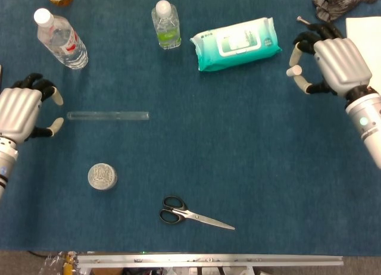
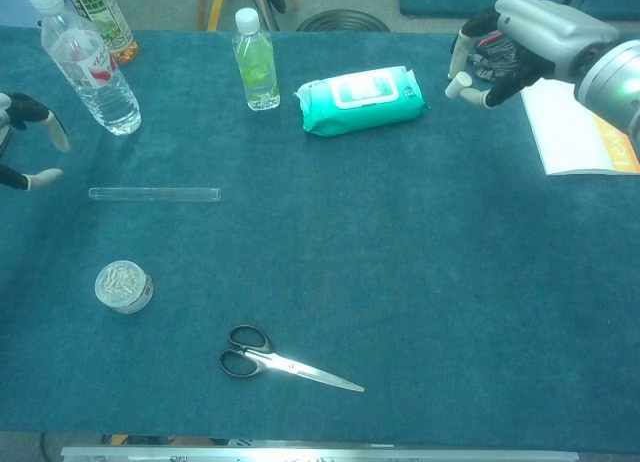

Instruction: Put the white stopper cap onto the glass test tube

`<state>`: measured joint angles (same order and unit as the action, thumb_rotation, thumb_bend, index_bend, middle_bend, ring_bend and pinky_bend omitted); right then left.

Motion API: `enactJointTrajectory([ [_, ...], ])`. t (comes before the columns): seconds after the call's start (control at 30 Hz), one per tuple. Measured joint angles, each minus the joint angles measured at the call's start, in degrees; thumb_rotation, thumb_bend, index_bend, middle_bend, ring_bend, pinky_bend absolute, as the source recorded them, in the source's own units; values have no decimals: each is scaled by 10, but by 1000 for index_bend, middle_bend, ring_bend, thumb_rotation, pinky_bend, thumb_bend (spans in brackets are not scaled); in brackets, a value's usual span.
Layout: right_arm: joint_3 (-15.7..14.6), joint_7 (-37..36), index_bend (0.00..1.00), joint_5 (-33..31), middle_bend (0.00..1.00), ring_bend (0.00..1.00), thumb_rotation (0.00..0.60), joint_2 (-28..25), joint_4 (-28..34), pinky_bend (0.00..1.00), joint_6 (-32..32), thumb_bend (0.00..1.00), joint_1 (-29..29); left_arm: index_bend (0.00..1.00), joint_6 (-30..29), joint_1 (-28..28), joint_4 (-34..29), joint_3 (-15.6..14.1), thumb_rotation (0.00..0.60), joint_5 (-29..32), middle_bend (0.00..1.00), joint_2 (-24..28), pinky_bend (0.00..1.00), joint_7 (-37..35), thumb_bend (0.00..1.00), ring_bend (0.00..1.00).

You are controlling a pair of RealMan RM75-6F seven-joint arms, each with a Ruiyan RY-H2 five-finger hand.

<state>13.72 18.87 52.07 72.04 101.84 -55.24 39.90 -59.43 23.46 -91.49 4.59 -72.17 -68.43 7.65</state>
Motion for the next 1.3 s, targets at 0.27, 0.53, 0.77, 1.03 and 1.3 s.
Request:
enactJointTrajectory([
  [0.27, -7, -12, 564, 5, 299, 116, 600, -3, -2, 93, 0, 299, 1, 383, 17, 10, 9, 5, 472, 68, 143, -30, 136, 48, 283, 0],
  [0.53, -13, -26, 564, 11, 299, 116, 600, -4, -10, 93, 3, 298, 1, 341, 15, 16, 30, 4, 489, 102, 115, -63, 114, 85, 268, 0],
  [0.77, -17, -40, 564, 16, 299, 116, 600, -6, -15, 93, 5, 299, 0, 336, 16, 23, 44, 5, 600, 129, 114, -89, 114, 109, 267, 0],
  [1.03, -19, -57, 563, 23, 299, 116, 600, -8, -23, 93, 11, 299, -2, 355, 15, 33, 54, 7, 600, 153, 115, -122, 114, 135, 266, 0],
  [1.3, -21, -75, 563, 33, 299, 116, 600, -12, -29, 93, 15, 298, -5, 401, 8, 43, 60, 12, 600, 178, 125, -154, 114, 159, 266, 0],
])
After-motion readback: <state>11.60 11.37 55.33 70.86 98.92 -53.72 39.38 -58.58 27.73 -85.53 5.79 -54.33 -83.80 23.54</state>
